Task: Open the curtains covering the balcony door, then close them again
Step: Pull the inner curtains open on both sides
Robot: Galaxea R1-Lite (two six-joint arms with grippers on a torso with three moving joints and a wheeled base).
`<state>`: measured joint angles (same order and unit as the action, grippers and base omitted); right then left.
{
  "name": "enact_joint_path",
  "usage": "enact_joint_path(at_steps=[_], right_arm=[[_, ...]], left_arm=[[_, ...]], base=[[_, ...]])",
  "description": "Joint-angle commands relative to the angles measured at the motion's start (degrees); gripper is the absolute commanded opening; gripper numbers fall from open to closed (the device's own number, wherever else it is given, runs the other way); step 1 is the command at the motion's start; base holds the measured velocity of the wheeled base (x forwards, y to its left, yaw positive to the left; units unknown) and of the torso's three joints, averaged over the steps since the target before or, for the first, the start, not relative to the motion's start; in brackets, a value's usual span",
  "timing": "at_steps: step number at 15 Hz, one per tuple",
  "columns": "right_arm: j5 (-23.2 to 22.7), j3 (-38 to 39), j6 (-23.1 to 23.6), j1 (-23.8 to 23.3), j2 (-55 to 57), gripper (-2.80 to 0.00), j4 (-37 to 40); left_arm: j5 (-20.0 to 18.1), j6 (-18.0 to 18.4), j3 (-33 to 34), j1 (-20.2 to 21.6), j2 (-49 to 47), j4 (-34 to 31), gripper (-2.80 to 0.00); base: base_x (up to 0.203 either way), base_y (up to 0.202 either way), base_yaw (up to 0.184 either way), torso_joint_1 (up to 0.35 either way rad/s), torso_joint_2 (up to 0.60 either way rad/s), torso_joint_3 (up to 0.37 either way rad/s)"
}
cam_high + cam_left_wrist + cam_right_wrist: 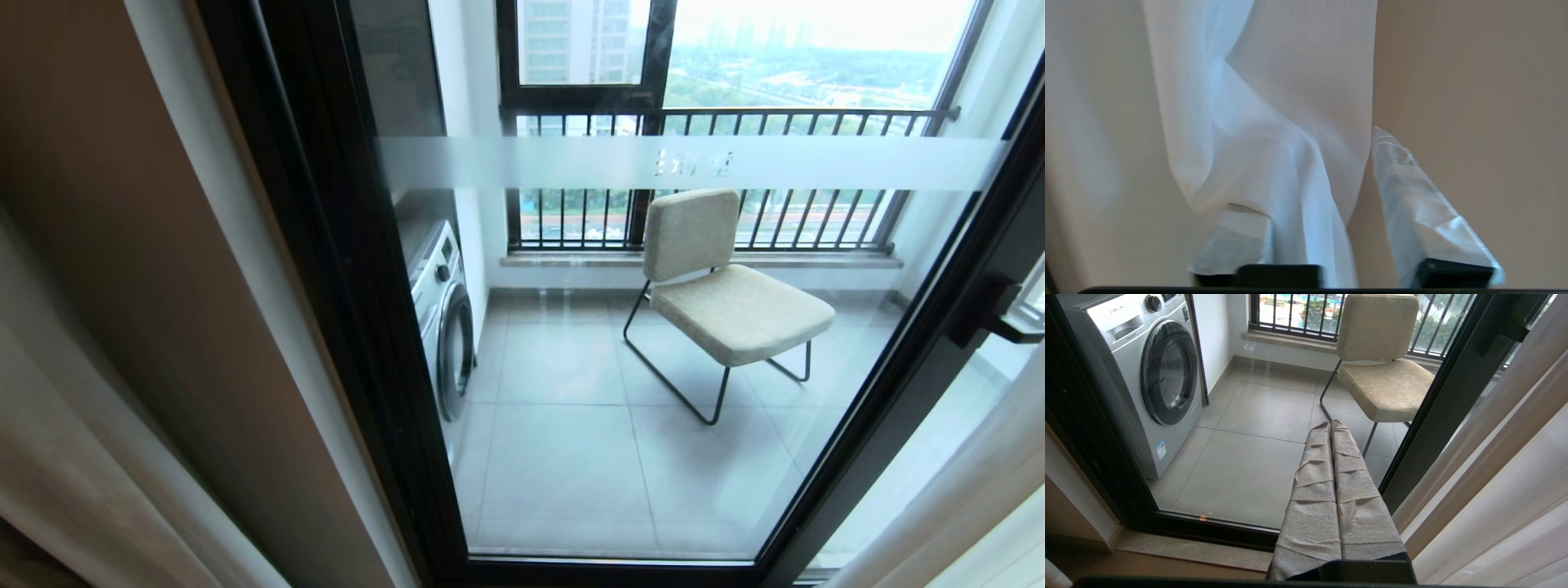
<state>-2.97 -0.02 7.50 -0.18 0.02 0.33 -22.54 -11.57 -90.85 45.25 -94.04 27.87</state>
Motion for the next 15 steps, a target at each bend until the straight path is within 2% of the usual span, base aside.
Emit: enact_joint_path(at_steps=[1,4,10,15], right_arm=[[0.0,-0.1,0.1,0.0,0.0,-2.8,0.0],[0.0,-0.1,0.1,0.0,0.0,-2.8,0.0],[0.0,0.0,0.1,0.0,0.0,-2.8,0.0],[0.0,0.0,0.1,0.0,0.0,-2.8,0.0]], left_arm=[[-0.1,-0.1,0.3,0.0,0.9,0.2,0.0],[-0.1,-0.1,2.4,0.0,3.5,0.1,0.0],[0.4,-0.2,11.9,0.2,13.1,-0.1,0.0],[1.0,-0.3,23.3,0.9,23.9,-0.2,0.0]], base=[[0.0,0.0,0.0,0.0,0.0,0.0],[0.0,0.0,0.0,0.0,0.0,0.0],[0.0,0.0,0.0,0.0,0.0,0.0],[0.0,0.0,0.0,0.0,0.0,0.0]])
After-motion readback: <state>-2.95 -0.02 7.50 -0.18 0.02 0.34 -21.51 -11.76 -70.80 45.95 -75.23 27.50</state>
